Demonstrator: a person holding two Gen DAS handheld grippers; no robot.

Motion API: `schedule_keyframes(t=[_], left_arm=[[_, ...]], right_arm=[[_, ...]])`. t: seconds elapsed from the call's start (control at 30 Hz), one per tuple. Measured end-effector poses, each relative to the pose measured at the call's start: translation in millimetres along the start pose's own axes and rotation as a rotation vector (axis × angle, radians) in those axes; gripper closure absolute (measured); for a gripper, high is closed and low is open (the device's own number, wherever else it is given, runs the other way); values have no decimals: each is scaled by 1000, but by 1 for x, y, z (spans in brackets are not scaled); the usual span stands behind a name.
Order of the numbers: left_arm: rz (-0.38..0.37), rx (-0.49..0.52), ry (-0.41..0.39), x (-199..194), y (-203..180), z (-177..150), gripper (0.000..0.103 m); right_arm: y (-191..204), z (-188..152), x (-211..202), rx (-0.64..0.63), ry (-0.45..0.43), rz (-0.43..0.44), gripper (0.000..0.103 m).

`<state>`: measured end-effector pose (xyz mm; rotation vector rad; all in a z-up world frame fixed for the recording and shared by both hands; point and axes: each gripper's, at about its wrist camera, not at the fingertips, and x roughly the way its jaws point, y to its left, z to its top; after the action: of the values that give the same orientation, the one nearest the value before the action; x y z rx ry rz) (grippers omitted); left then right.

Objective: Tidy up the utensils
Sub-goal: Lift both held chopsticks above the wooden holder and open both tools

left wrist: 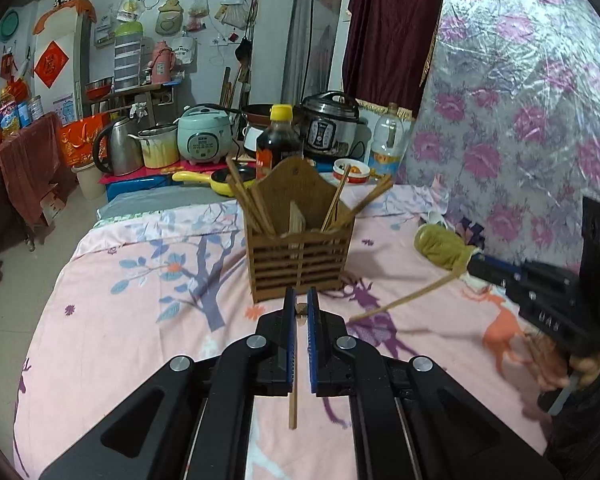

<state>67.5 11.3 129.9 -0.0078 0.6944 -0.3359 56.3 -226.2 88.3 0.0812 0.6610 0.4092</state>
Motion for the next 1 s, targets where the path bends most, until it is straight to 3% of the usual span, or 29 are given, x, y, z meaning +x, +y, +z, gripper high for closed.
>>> schedule_keyframes(t=[0.1,0.3,0.4,0.57,0.77,0.8,0.87,0.93,1.0], left_arm=[[3,-14,-29,-1,-1,21,97],[31,-28,-168,-25,-9,70,97],[88,-8,-223,-26,-18,84,97],[125,-7,-212,4,-19,87,97],[129,-41,-148,55,-6,77,97],[132,-54,-147,60,-2,75,93],[112,-104,-141,70,8,67,57],[111,-148,-160,72,17,60,48],[123,-132,-136,77,22,61,48]], right_arm=[[2,14,-4,-2,-34,0,97],[11,47,-16,-8,-135,5,97],[19,63,-18,-21,-200,-22,97],[23,75,-1,-29,-236,-61,97],[22,79,54,-28,-159,-76,96],[18,76,64,-13,-147,-84,95],[10,71,76,19,-126,-96,92],[8,71,73,18,-136,-82,92],[7,72,66,22,-162,-84,92]])
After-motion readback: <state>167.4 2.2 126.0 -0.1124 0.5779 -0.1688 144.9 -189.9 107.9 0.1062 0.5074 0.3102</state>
